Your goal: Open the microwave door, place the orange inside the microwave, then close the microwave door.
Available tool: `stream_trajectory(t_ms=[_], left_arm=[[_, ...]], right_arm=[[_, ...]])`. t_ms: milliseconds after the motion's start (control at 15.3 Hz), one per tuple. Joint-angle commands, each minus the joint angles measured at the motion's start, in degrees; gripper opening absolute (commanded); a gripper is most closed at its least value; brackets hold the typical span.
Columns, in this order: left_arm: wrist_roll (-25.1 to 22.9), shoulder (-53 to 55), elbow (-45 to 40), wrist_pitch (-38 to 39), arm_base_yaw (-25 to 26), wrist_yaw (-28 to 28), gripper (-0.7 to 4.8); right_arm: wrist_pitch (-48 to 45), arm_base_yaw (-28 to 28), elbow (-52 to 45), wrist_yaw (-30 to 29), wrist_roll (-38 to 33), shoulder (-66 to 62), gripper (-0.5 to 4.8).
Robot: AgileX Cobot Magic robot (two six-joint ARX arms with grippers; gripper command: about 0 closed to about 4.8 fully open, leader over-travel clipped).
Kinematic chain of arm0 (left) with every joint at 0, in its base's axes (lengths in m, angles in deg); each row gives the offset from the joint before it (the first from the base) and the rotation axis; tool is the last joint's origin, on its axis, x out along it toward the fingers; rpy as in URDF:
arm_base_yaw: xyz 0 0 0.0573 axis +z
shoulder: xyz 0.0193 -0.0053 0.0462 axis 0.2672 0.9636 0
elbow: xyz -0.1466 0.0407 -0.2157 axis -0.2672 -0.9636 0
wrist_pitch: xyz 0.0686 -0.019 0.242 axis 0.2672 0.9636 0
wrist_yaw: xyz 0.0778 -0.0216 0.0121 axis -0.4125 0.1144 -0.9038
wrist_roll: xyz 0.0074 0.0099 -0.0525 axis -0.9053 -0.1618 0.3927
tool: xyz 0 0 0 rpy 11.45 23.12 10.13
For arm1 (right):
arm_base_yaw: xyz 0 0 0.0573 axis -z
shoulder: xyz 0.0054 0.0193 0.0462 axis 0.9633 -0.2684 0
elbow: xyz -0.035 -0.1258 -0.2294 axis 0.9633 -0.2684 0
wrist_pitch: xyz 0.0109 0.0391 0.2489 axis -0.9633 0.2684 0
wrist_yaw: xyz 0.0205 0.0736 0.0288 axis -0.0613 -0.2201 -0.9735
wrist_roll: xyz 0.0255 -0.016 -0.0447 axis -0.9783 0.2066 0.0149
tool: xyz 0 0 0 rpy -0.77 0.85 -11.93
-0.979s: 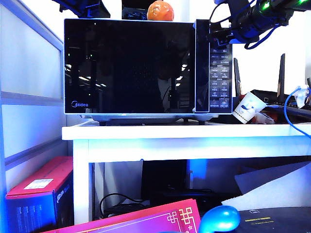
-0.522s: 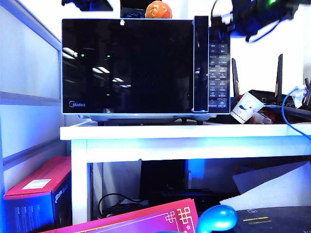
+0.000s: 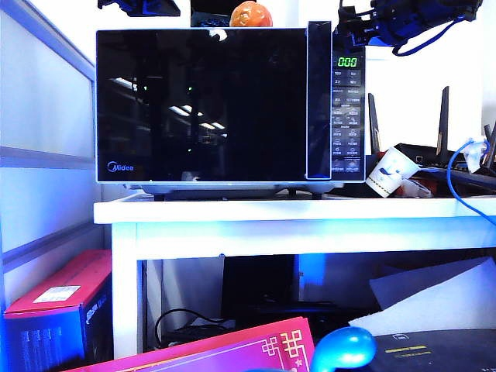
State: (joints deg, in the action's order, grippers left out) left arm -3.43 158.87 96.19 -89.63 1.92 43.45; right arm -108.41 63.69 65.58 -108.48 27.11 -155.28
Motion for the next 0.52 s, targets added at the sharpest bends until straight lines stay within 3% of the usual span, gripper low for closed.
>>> stream_trajectory(t_ms=[65, 196, 522], left_arm=[[0.66, -0.35, 0.13, -0.44, 0.02, 0.81, -0.05], [2.21, -0.35, 0.13, -0.46, 0.02, 1.11, -0.05], [2.91, -0.35, 0.11, -0.68, 0.0, 2.16, -0.05]], right_arm=[[2.08, -1.14, 0.81, -6.54, -0.15, 0.37, 3.28], [7.04, -0.96, 1.97, -7.08, -0.04, 1.05, 3.35], [9.62, 3.85, 4.09, -18.45, -1.77, 1.27, 3.61]])
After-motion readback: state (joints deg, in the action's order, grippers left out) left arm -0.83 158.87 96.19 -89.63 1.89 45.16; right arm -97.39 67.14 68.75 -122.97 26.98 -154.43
